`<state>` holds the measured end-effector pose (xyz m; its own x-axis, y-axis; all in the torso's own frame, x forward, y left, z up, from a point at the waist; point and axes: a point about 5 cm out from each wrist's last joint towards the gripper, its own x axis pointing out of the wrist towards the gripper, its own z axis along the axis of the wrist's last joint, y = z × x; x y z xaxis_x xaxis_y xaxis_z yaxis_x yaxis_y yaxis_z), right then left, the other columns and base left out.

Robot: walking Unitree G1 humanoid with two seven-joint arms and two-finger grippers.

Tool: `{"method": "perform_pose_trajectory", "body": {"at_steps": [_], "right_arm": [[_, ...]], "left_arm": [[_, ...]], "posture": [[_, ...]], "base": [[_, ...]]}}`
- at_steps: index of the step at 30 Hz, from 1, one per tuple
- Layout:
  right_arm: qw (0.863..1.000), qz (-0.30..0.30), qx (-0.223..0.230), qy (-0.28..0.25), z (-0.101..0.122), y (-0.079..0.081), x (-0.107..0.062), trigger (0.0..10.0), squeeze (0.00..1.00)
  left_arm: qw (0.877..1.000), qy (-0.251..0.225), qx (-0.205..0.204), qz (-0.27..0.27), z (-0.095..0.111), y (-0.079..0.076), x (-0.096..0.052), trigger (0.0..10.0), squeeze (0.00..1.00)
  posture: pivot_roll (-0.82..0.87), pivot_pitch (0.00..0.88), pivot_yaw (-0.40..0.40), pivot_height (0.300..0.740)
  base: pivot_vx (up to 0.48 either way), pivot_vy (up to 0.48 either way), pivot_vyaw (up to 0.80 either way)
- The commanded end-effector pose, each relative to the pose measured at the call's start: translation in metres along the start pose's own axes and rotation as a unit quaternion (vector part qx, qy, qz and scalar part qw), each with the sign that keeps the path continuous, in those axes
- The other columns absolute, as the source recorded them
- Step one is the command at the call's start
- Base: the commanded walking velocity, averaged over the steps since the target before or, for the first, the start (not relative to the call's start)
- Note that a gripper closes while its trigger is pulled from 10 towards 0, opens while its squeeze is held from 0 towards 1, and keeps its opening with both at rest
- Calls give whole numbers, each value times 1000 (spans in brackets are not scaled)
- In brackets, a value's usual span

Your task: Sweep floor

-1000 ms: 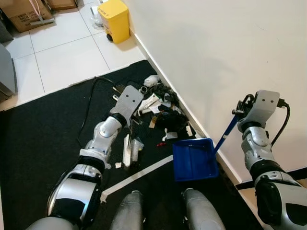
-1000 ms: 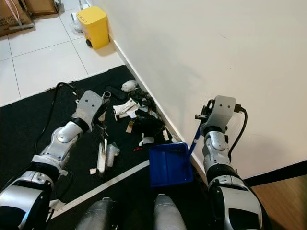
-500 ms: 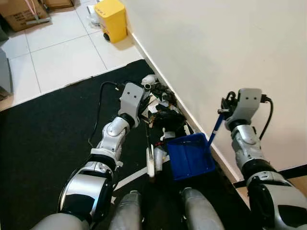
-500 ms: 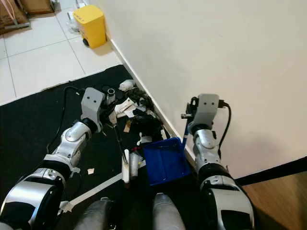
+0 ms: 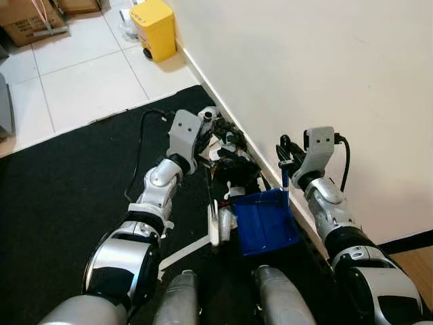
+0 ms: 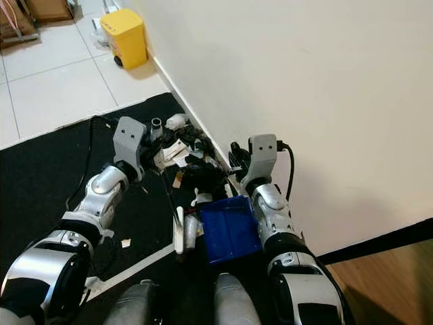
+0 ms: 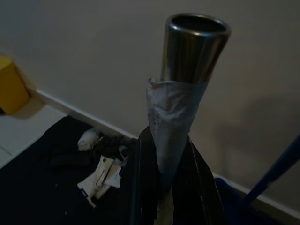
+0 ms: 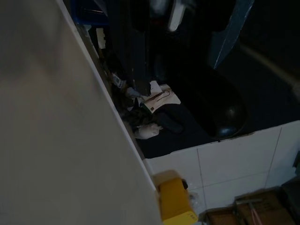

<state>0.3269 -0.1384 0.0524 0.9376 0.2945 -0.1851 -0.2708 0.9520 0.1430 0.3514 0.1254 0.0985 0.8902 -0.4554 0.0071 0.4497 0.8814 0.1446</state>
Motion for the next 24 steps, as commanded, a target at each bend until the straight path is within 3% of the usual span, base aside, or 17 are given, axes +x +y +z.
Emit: {"method": "perform_pose_trajectory", "body": {"at_steps": [1, 12, 19, 24], "right_arm": [[989, 39, 92, 106, -50, 27, -12, 10000, 0], [976, 34, 176, 122, -46, 26, -10, 10000, 0], [953, 58, 250, 161, -44, 37, -6, 10000, 0], [942, 76, 268, 188, -45, 42, -7, 10000, 0]], "left_arm": [[1000, -24, -7, 1, 8, -5, 5, 10000, 0], [999, -28, -14, -5, 7, -9, 6, 10000, 0], [999, -33, -20, -9, 6, -14, 6, 10000, 0], [999, -37, -22, -12, 8, -16, 8, 10000, 0]], "posture": [[-34, 125, -34, 740], [-37, 121, -26, 740], [-32, 118, -25, 740], [-33, 115, -22, 740]], "base": [[0, 0, 0], [0, 0, 0], [0, 0, 0], [0, 0, 0]]}}
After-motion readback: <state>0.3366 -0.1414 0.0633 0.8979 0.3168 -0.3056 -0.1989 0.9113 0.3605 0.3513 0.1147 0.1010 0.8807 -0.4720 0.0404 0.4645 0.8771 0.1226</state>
